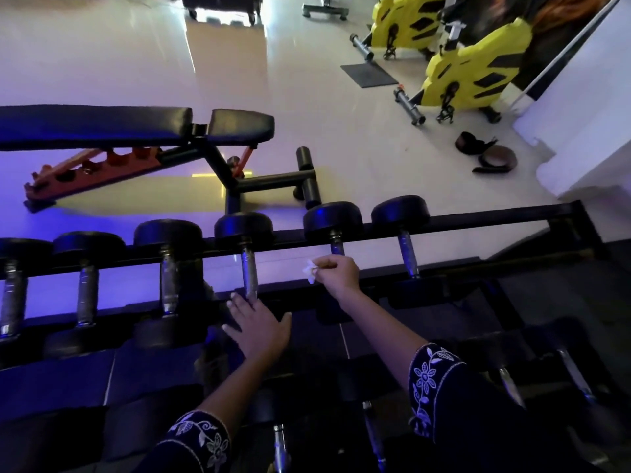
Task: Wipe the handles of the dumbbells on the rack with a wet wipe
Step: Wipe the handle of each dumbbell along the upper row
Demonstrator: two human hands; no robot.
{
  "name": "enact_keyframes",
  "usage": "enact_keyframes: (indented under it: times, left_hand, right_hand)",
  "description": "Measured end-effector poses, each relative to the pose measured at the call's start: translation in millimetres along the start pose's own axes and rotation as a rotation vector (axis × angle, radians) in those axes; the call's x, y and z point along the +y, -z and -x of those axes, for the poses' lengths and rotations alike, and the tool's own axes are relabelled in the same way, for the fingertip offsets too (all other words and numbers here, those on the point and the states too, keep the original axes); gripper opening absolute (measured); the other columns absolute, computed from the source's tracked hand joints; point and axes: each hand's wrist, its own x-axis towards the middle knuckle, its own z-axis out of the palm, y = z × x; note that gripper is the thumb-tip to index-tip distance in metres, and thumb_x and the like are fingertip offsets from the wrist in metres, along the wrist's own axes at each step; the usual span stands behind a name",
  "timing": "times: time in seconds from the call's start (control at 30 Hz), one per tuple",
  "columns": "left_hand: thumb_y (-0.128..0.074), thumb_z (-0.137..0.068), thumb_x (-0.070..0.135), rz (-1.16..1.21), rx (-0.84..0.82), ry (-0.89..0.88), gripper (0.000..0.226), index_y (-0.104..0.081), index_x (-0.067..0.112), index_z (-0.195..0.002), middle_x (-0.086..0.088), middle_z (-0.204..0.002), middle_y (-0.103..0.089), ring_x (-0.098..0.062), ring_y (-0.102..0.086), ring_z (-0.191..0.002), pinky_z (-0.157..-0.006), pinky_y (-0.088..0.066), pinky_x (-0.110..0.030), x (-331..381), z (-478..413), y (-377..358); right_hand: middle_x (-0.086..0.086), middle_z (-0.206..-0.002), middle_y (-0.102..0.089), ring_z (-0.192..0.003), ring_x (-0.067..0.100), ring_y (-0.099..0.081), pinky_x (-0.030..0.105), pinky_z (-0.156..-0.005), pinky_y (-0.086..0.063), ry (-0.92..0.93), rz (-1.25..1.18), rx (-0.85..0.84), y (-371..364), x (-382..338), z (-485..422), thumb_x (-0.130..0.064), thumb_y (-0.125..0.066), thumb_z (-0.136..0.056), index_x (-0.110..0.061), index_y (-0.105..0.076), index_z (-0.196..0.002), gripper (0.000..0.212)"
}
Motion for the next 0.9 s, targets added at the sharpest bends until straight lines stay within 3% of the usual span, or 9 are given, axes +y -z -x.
enact_keyframes:
  times: [0.17,0.23,0.3,0.37,0.47,0.6,0.67,0.77,0.9]
  left_hand:
    - [-0.048,-0.095,0.052,-0.044,-0.003,-0.268,0.082,-0.013,0.008,-0.154,-0.013,-0.163,-0.005,-0.027,0.000,-0.151,-0.120,0.000,-0.045,45,9,-20]
    - [-0.053,-0.094,0.047,0.063,-0.027,-0.289,0.079,-0.020,0.007,-0.153,-0.014,-0.162,-0.013,-0.026,-0.008,-0.150,-0.121,-0.007,-0.043,62,4,-32]
    - [-0.060,-0.090,0.045,0.220,-0.040,-0.264,0.074,-0.033,0.006,-0.146,-0.017,-0.155,-0.030,-0.029,-0.024,-0.145,-0.119,-0.023,-0.045,81,-2,-44]
    - [-0.062,-0.088,0.044,0.397,-0.072,-0.160,0.067,-0.042,0.005,-0.138,-0.015,-0.144,-0.045,-0.029,-0.040,-0.134,-0.110,-0.037,-0.044,99,-5,-57]
    - [-0.051,-0.092,0.047,0.688,-0.082,0.149,0.054,-0.053,0.004,-0.127,-0.015,-0.132,-0.055,-0.032,-0.052,-0.120,-0.103,-0.043,-0.047,124,-8,-79]
    - [-0.041,-0.097,0.048,0.647,0.044,0.425,0.057,-0.051,0.004,-0.131,-0.018,-0.134,-0.052,-0.037,-0.050,-0.123,-0.104,-0.039,-0.051,142,-18,-98]
    - [-0.037,-0.096,0.047,0.623,0.093,0.470,0.055,-0.052,0.006,-0.130,-0.018,-0.133,-0.053,-0.038,-0.052,-0.119,-0.101,-0.041,-0.049,144,-20,-104]
    - [-0.030,-0.083,0.051,0.649,0.200,0.464,0.060,-0.061,0.013,-0.117,-0.015,-0.120,-0.062,-0.035,-0.059,-0.105,-0.093,-0.047,-0.047,142,-21,-117]
    - [-0.040,-0.083,0.042,0.619,0.233,0.502,0.056,-0.054,0.009,-0.127,-0.018,-0.124,-0.060,-0.038,-0.057,-0.111,-0.095,-0.045,-0.048,143,-22,-117]
  right_hand:
    - [0.002,-0.089,-0.073,-0.085,0.013,-0.066,0.025,-0.085,-0.053,0.042,0.022,0.076,21,4,-26,-0.009,-0.076,-0.074,-0.011,-0.074,-0.092,0.019]
    - [0.002,-0.090,-0.073,-0.084,0.011,-0.066,0.022,-0.084,-0.051,0.069,0.020,0.085,31,7,-34,-0.009,-0.075,-0.075,-0.012,-0.074,-0.093,0.018]
    - [0.002,-0.088,-0.073,-0.081,0.010,-0.064,0.020,-0.082,-0.049,0.095,0.029,0.077,41,12,-42,-0.009,-0.075,-0.075,-0.011,-0.074,-0.092,0.017]
    - [0.002,-0.089,-0.073,-0.082,0.010,-0.065,0.020,-0.083,-0.050,0.097,0.037,0.063,51,20,-51,-0.008,-0.075,-0.075,-0.011,-0.074,-0.092,0.017]
    - [0.003,-0.090,-0.074,-0.085,0.012,-0.067,0.025,-0.088,-0.052,0.095,0.059,0.033,62,32,-63,-0.007,-0.074,-0.075,-0.011,-0.074,-0.092,0.018]
    - [0.004,-0.087,-0.074,-0.080,0.010,-0.066,0.027,-0.085,-0.053,0.132,0.152,-0.020,69,49,-73,-0.006,-0.075,-0.073,-0.010,-0.075,-0.089,0.016]
    - [0.007,-0.087,-0.074,-0.078,0.009,-0.064,0.019,-0.079,-0.052,0.174,0.208,-0.075,69,62,-72,-0.005,-0.074,-0.074,-0.008,-0.076,-0.088,0.015]
    - [0.011,-0.092,-0.073,-0.079,0.006,-0.059,-0.002,-0.065,-0.038,0.252,0.283,-0.137,64,78,-68,-0.002,-0.072,-0.075,-0.005,-0.075,-0.093,0.018]
    - [0.012,-0.082,-0.074,-0.073,0.011,-0.064,0.004,-0.062,-0.040,0.278,0.276,-0.071,54,76,-78,-0.003,-0.075,-0.072,-0.004,-0.076,-0.083,0.012]
